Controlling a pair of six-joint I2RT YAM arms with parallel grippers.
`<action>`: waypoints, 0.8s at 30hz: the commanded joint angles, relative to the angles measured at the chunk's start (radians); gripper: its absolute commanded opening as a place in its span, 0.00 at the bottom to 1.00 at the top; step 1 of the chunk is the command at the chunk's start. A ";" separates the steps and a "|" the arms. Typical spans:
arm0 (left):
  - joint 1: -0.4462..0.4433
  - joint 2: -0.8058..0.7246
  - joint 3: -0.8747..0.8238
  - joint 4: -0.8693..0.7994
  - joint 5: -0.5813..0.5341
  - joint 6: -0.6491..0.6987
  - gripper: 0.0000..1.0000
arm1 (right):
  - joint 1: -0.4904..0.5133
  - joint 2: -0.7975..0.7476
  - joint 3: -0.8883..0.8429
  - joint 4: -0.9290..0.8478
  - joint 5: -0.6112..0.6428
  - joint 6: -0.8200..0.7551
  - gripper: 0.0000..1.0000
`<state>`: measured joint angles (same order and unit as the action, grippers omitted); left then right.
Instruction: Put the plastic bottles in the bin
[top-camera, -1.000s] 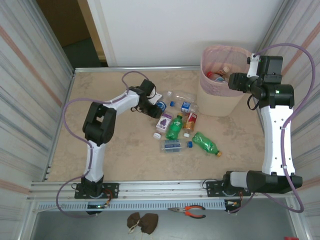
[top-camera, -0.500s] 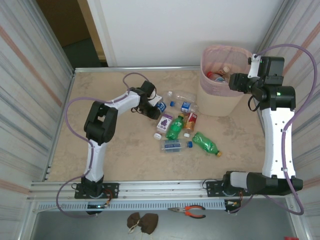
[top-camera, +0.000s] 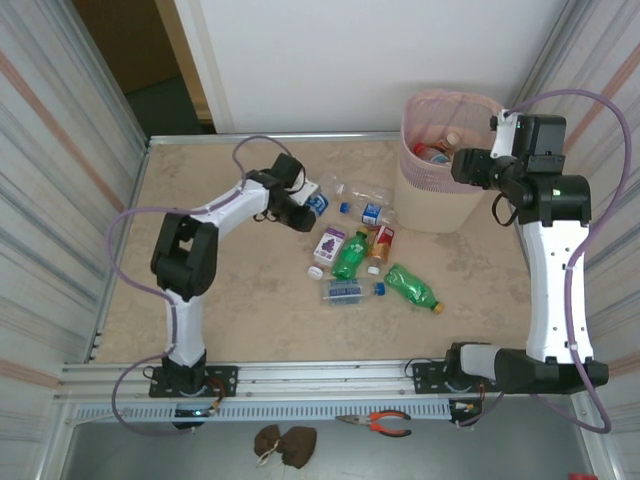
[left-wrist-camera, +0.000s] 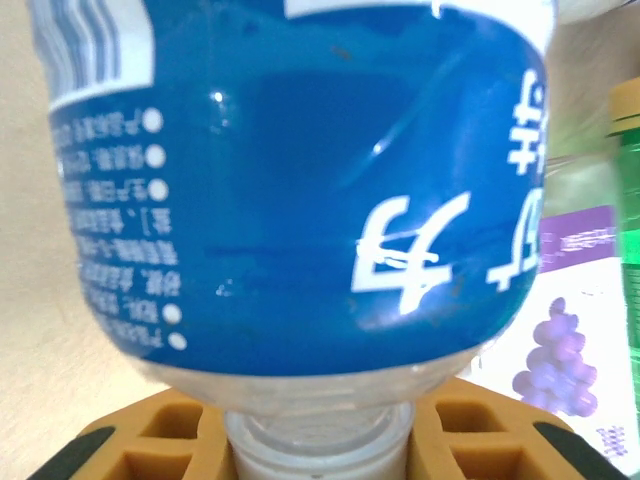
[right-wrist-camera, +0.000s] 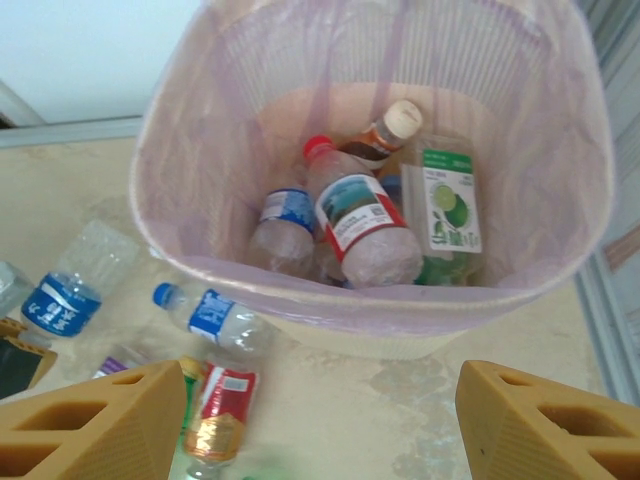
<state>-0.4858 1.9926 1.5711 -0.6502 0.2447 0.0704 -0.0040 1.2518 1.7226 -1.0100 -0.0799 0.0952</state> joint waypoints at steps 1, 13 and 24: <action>0.004 -0.102 -0.023 0.007 0.030 -0.008 0.31 | 0.017 -0.040 0.013 0.062 -0.093 0.054 0.71; -0.012 -0.384 -0.127 0.250 0.363 -0.074 0.30 | 0.125 -0.140 -0.152 0.443 -0.323 0.174 0.72; -0.066 -0.619 -0.258 0.562 0.567 -0.079 0.32 | 0.266 -0.222 -0.262 0.796 -0.463 0.237 0.79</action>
<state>-0.5400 1.4246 1.3506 -0.2203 0.7193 -0.0044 0.2367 1.0657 1.4681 -0.3679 -0.4702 0.3080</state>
